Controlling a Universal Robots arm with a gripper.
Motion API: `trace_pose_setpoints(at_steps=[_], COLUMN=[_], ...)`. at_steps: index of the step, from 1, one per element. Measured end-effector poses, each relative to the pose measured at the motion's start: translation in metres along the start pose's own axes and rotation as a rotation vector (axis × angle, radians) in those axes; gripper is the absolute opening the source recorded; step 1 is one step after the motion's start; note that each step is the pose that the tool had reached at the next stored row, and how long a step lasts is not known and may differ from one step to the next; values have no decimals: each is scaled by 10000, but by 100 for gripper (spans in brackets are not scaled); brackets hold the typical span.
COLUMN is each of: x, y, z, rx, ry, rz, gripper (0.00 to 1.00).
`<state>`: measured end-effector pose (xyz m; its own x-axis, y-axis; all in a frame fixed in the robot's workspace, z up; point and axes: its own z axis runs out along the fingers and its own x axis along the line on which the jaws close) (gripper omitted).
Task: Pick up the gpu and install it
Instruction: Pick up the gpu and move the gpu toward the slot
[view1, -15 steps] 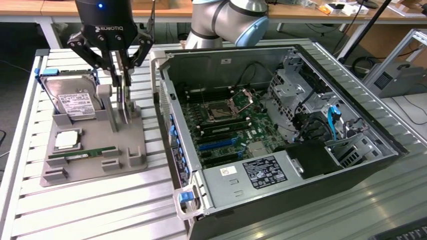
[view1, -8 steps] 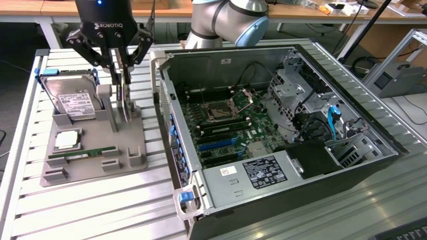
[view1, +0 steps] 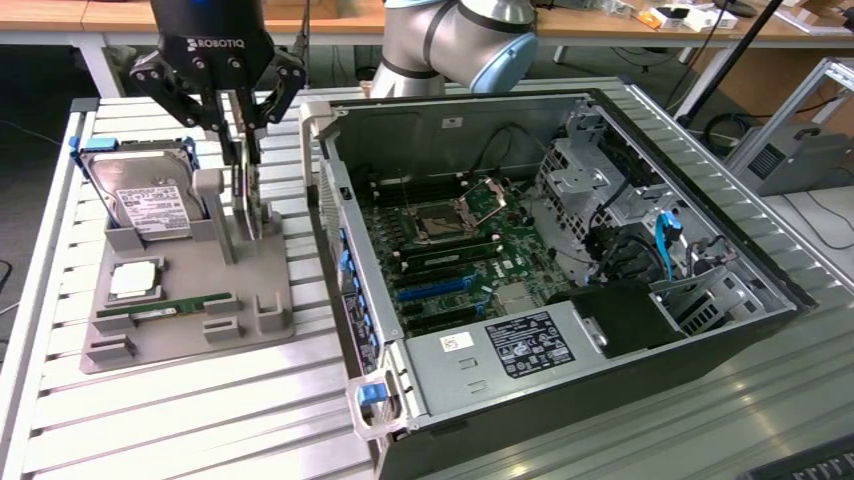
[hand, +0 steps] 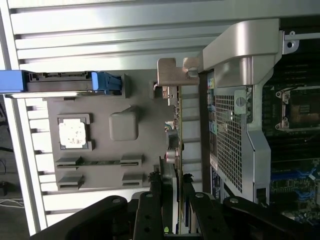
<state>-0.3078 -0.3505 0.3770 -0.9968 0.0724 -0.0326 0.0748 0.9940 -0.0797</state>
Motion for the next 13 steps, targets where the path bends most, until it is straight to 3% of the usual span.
trace_pose_setpoints(at_steps=[13], x=[-4], y=[-10], z=[-123], rx=[-1], ry=[1], rz=[1], gripper=[27])
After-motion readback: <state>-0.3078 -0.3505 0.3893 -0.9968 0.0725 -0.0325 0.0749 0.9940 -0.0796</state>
